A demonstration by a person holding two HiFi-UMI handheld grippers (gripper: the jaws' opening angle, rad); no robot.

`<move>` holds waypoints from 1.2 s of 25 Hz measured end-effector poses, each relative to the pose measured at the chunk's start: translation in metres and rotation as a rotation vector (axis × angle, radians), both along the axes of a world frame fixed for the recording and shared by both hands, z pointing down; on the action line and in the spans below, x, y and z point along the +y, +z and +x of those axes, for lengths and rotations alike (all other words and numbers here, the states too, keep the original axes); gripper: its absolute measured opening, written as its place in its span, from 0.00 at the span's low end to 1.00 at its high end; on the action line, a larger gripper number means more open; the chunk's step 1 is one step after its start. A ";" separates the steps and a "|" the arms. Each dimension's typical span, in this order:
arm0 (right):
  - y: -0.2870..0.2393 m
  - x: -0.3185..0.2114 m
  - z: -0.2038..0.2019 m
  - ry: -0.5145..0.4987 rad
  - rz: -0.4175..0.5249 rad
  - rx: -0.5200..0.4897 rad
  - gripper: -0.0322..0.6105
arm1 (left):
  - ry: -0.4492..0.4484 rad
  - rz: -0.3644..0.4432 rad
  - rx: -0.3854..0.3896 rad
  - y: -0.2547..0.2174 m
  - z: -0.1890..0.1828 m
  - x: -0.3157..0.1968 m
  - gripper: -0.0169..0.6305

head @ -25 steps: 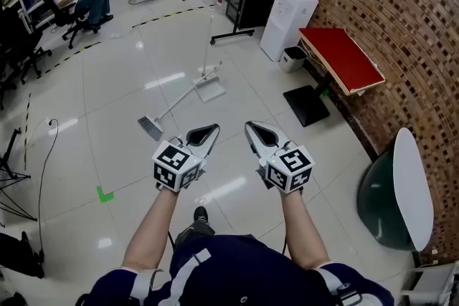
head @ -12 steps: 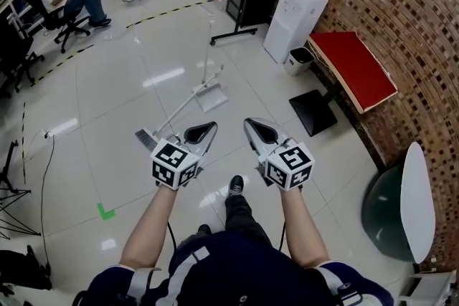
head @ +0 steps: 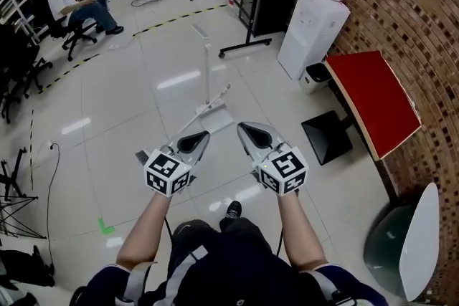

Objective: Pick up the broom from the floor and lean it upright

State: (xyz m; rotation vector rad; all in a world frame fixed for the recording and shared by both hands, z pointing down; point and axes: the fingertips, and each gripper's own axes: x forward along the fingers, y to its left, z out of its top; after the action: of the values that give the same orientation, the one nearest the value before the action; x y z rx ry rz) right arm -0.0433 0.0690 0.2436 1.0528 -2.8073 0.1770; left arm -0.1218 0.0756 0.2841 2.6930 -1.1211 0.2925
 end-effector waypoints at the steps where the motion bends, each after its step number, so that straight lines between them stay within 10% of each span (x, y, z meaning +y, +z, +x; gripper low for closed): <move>1: 0.003 -0.016 0.005 -0.005 -0.006 -0.003 0.06 | -0.005 -0.004 -0.011 0.002 0.004 -0.015 0.03; 13: 0.068 -0.164 0.024 0.072 -0.086 -0.001 0.06 | 0.022 -0.100 -0.081 0.091 0.023 -0.180 0.03; 30: 0.378 -0.357 0.047 0.218 -0.209 -0.015 0.06 | 0.015 -0.232 -0.244 0.481 0.033 -0.442 0.18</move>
State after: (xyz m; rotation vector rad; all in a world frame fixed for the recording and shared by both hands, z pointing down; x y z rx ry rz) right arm 0.0036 -0.2880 0.6211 1.3051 -2.6089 0.4914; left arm -0.0892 -0.3664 0.7648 2.5097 -1.0548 0.7231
